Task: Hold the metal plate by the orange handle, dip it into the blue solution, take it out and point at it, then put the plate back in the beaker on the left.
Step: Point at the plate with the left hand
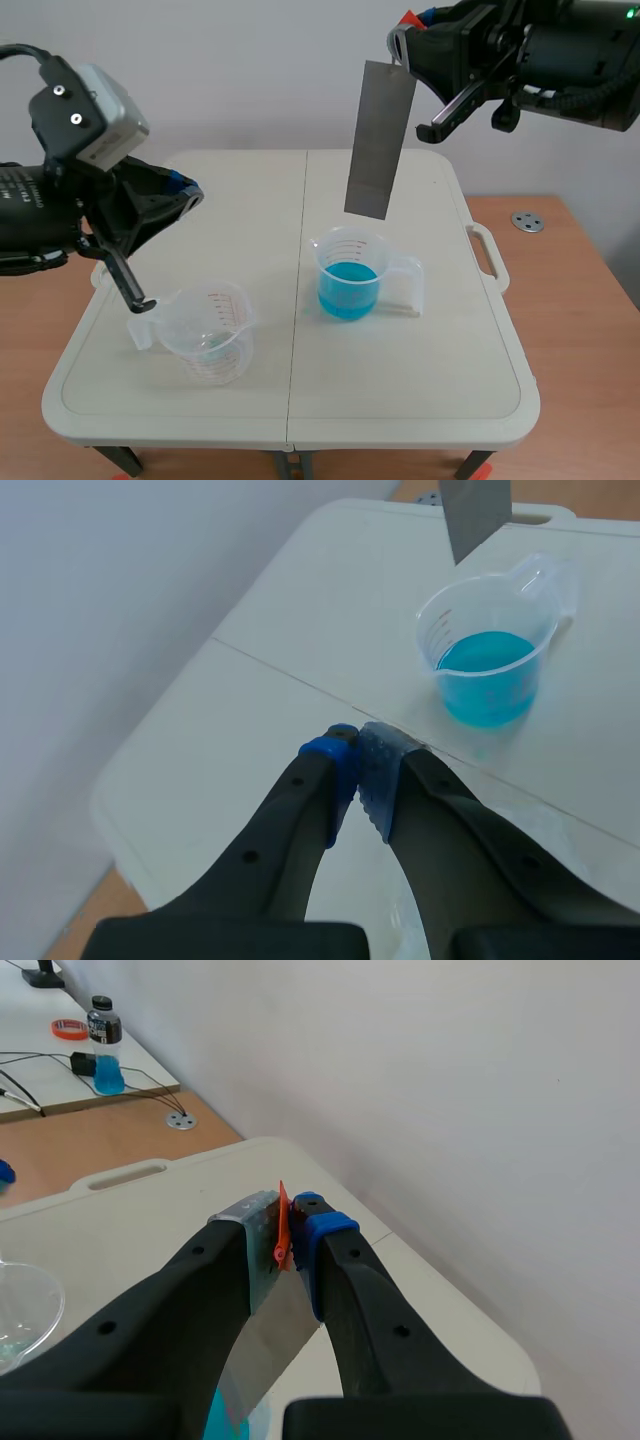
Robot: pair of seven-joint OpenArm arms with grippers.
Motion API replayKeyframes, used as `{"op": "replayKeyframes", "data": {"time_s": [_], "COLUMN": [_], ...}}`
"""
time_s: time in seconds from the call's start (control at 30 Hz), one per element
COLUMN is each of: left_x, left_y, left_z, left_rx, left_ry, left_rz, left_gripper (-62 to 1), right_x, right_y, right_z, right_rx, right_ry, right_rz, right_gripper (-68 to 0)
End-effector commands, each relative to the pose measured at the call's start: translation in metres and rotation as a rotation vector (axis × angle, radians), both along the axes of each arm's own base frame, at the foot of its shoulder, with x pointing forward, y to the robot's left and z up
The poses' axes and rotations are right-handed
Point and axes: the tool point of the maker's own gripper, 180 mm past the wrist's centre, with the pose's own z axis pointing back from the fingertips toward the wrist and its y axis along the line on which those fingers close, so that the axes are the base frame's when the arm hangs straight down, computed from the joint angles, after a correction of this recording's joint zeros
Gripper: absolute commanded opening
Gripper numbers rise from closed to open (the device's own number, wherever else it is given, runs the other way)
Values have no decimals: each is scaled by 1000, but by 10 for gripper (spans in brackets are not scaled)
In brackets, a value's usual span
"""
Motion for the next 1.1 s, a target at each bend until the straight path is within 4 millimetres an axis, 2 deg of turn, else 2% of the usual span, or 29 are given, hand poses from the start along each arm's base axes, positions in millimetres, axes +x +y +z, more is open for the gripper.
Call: {"op": "replayKeyframes", "data": {"time_s": [0.0, 0.33, 0.5, 0.8, 1.07], "left_x": [6, 25, 32, 39, 42], "left_y": [-3, -39, -56, -85, -96], "left_z": [-3, -34, -43, -37, -35], "left_rx": [-24, -39, -27, -34, -27], "left_ry": [10, 71, 80, 62, 36], "left_rz": [12, -21, -49, -103, -99], "left_gripper": [-593, -593, -593, -593, -595], "right_x": [-3, -3, -3, -3, -3], "right_y": [3, 3, 3, 3, 3], "right_z": [12, 13, 13, 13, 13], "right_rx": [29, 31, 32, 32, 32], "right_ry": [-37, -39, -39, -39, -39], "right_rz": [21, 22, 22, 23, 23], "right_gripper": [-662, -662, -662, -662, -662]}}
